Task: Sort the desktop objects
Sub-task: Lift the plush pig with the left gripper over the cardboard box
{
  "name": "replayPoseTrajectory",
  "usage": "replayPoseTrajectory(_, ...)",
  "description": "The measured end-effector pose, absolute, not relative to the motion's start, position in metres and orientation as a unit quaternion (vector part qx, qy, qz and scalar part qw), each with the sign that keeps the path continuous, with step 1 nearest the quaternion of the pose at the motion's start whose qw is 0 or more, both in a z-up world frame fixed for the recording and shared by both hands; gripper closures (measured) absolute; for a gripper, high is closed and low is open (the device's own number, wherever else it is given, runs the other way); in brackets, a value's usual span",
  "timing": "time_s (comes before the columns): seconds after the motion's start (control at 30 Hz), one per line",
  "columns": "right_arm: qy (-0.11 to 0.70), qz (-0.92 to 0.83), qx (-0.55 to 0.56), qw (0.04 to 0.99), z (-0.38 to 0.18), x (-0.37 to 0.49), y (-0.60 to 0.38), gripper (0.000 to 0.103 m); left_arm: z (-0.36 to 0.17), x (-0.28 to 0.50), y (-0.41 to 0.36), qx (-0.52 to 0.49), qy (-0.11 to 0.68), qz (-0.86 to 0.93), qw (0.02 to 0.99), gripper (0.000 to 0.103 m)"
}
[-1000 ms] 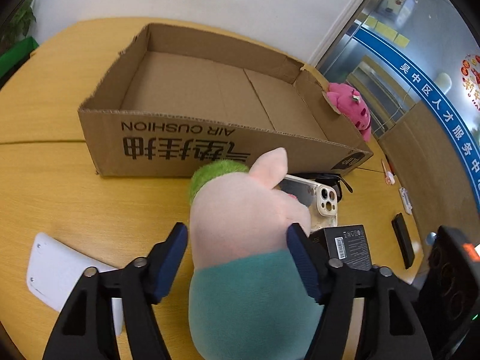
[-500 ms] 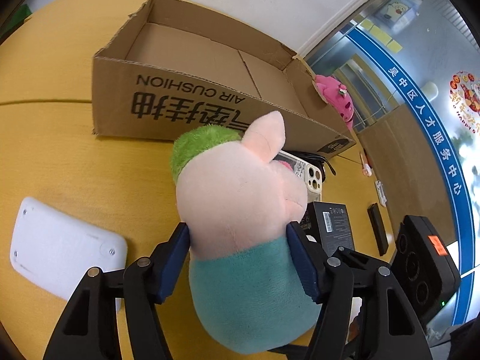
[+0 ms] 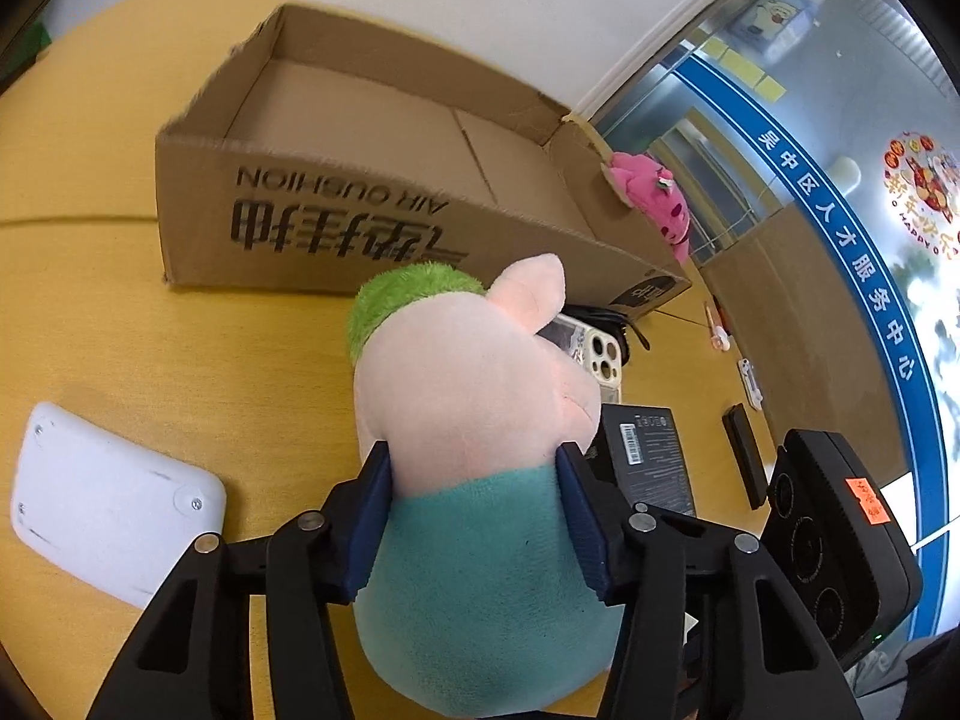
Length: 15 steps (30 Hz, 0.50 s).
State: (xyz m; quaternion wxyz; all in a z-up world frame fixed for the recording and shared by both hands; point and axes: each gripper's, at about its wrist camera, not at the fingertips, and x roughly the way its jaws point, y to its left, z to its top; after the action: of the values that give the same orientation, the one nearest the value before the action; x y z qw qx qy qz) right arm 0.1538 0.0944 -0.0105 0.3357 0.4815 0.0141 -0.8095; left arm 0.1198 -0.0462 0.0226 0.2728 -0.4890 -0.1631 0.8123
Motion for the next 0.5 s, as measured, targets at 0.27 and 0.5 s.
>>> replayPoseTrajectory(0.27, 0.043, -0.849, 0.393, 0.349, 0.057, 0.158, 0.099, 0.028, 0.102, 0.124, -0.049, -0.392, -0.138, 0.863, 0.288, 0.047)
replayPoseTrajectory(0.5, 0.071, -0.877, 0.331, 0.342, 0.115, 0.129, 0.106, 0.028, 0.173, 0.088, -0.039, -0.307, -0.096, 0.899, 0.298, 0.047)
